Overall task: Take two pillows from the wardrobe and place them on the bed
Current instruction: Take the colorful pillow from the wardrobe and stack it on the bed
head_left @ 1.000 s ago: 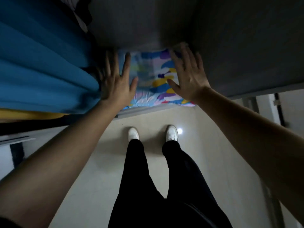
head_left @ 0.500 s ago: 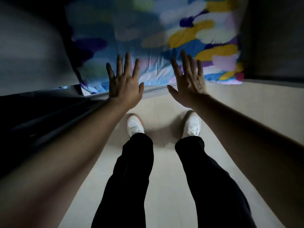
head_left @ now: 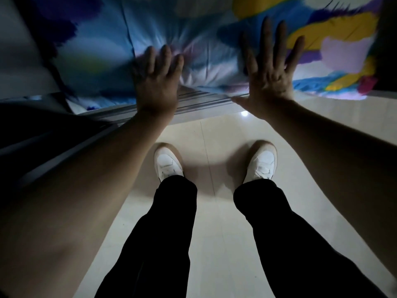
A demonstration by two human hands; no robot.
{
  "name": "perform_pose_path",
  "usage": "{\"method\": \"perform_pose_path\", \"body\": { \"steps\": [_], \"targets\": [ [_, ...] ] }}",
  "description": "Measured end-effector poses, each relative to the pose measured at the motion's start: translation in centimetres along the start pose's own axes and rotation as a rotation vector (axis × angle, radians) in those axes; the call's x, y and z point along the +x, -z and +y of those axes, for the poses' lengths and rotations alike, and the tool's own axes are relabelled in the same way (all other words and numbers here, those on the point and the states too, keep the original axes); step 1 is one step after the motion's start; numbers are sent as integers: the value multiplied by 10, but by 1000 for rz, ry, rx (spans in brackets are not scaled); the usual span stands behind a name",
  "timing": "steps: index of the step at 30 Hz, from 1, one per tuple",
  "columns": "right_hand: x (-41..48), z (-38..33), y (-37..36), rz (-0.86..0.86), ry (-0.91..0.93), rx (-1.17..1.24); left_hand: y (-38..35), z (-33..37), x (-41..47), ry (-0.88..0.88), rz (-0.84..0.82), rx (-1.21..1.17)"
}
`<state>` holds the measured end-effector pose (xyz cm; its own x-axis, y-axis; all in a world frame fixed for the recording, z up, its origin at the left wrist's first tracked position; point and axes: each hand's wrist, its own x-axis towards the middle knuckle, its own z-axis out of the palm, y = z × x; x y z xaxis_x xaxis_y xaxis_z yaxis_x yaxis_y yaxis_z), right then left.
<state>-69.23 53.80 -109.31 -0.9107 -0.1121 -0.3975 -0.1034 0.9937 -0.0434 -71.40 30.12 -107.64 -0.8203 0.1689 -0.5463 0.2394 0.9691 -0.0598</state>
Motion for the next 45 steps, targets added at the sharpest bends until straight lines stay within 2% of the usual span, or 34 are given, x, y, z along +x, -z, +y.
{"method": "perform_pose_path", "body": {
  "steps": [4,8,12,15,17,20,24,28,35,45],
  "targets": [
    [-4,-1,30,-90,17,57,49,8,-5,27,2,-48],
    [-14,-12,83,-132,31,89,112,-2,-27,-62,69,-148],
    [-16,-21,133,-5,39,96,165,-11,-58,-14,162,-187],
    [-16,-24,169,14,41,222,182,-16,-75,-44,230,-183],
    [-20,-28,192,32,49,290,186,-18,-84,-65,191,-197],
    [-35,-34,216,37,27,291,189,-15,-97,-40,27,-157],
    [-80,-34,231,-4,4,228,198,-6,-116,-20,69,-51],
    [-127,-30,245,-43,-66,237,219,7,-138,-109,85,-19],
    [-222,-23,304,-111,-221,294,292,35,-202,-335,9,13],
    [-409,-1,423,-114,-431,298,401,102,-338,-664,153,146]
  ]
}}
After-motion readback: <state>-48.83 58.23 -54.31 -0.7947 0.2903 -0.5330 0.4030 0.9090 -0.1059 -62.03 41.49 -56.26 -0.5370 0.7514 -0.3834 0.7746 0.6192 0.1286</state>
